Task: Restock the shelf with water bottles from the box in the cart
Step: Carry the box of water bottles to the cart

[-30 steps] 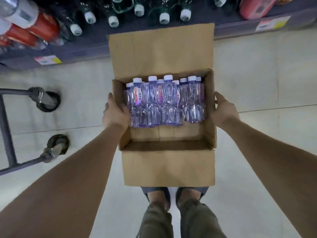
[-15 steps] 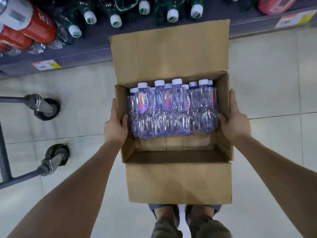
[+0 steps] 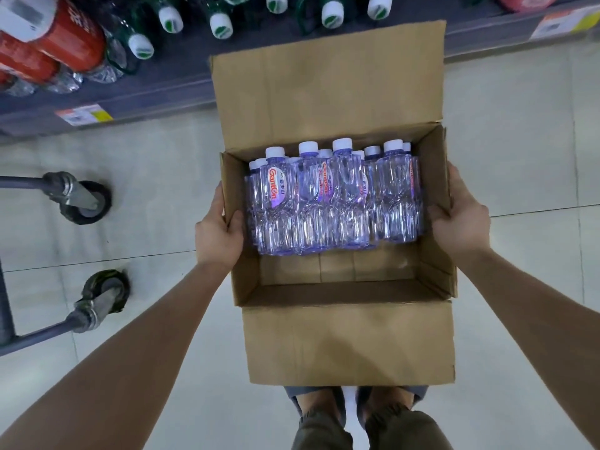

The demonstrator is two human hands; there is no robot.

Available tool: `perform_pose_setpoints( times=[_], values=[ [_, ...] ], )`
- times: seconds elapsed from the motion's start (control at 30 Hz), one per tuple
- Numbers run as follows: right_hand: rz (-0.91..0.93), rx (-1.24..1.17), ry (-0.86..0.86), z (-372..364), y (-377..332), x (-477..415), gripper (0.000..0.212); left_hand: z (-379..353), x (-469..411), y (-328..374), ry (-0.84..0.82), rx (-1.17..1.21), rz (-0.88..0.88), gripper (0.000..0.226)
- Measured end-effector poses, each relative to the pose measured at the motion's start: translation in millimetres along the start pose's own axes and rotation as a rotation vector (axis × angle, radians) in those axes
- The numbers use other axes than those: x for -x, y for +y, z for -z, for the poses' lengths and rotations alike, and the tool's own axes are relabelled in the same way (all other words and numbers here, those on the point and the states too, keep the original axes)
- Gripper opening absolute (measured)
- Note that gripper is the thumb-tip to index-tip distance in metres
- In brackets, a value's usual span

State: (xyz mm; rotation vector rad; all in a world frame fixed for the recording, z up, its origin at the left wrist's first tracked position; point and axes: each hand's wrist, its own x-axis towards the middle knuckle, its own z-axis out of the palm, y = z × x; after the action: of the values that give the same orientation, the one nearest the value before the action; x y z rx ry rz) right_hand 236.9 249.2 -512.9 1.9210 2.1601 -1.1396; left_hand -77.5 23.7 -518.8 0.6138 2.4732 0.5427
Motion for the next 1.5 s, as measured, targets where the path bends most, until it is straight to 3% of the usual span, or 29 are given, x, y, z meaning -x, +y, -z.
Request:
perform_pose_setpoints(
  times=[0.5, 0.77, 1.23, 1.5],
  values=[
    [0.002, -0.029, -0.014, 15.4, 2.5, 19.4, 0.077, 25.3, 14.3, -9.2, -0.085, -0.009, 0.024, 0.063],
    [0.028, -0.016, -0.016, 63.9, -28.4, 60.5, 0.076, 73.7, 49.5, 10.7, -0.104, 0.009, 0.021, 0.066],
    [0.089, -0.025, 0.035, 241.3, -167.4, 186.3, 0.075, 276.1, 151.9, 121.4, -0.049, 0.029, 0.026, 0.064],
    [0.205, -0.073, 0.073, 346.4, -263.1, 259.6, 0.073, 410.7, 218.1, 180.4, 0.026, 0.227, -0.024, 0.06]
  ],
)
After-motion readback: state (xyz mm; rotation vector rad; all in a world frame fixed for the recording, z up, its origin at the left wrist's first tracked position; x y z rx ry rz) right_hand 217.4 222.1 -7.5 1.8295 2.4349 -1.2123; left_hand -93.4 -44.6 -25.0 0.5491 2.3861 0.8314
